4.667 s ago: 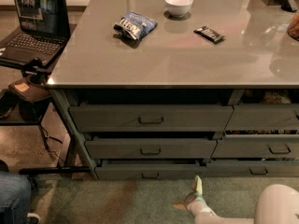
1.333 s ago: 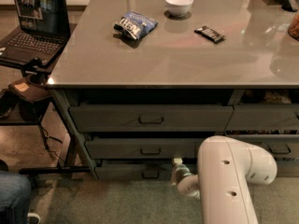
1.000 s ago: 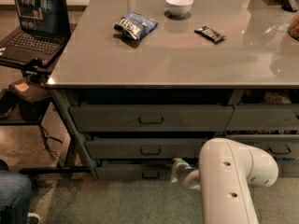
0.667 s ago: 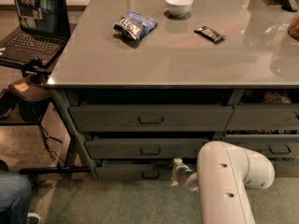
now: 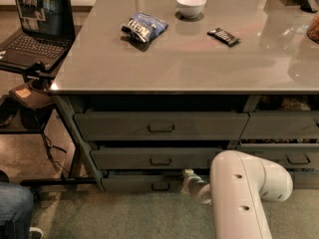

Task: Open bottom drawer

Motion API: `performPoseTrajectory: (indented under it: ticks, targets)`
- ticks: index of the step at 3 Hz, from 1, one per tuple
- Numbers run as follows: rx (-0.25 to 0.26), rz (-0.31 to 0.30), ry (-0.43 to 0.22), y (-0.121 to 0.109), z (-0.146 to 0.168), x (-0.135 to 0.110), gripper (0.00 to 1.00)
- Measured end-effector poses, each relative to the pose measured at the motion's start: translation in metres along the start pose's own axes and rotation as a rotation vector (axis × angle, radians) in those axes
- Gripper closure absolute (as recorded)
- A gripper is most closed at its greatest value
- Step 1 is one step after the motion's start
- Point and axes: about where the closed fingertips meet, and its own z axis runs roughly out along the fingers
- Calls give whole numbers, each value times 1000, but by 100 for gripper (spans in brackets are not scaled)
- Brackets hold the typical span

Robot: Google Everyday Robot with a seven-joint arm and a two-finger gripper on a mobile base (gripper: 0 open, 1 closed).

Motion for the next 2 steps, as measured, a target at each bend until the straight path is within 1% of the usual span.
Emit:
performPoseTrajectory:
  ticks: [2]
  targets:
    - [0,0,0,0,0,0,65]
